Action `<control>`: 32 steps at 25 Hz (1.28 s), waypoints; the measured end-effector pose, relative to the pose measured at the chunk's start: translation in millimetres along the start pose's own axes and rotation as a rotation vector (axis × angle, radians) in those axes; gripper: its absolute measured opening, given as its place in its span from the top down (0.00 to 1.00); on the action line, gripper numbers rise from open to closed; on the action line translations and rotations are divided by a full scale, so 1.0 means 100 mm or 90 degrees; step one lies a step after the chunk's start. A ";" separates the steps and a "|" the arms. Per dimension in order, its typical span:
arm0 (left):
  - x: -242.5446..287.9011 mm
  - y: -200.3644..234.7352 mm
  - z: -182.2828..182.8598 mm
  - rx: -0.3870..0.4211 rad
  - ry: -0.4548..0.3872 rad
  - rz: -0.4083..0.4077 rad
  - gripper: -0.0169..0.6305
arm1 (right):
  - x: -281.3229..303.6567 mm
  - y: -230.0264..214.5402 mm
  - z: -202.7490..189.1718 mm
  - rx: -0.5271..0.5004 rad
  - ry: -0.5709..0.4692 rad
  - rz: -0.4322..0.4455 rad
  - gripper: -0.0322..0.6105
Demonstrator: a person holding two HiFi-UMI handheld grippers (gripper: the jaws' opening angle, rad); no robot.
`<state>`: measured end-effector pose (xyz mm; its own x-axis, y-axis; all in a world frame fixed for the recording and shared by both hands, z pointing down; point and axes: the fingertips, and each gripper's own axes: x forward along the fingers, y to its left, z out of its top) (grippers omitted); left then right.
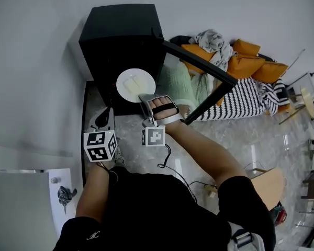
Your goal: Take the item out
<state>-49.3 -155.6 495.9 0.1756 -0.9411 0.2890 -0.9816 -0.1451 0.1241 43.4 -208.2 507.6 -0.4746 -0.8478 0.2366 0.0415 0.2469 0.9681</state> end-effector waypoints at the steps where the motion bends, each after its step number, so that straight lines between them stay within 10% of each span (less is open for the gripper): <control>1: -0.06 -0.06 -0.03 0.001 0.001 0.002 0.96 | -0.06 0.01 0.01 0.000 -0.005 0.001 0.91; 32: -0.36 0.11 0.18 0.022 -0.011 -0.042 0.96 | -0.37 -0.07 0.26 0.015 0.045 0.005 0.91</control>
<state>-68.1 -128.3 470.2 0.2385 -0.9342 0.2652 -0.9701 -0.2167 0.1089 37.5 -165.9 489.7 -0.4113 -0.8767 0.2495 0.0241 0.2632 0.9644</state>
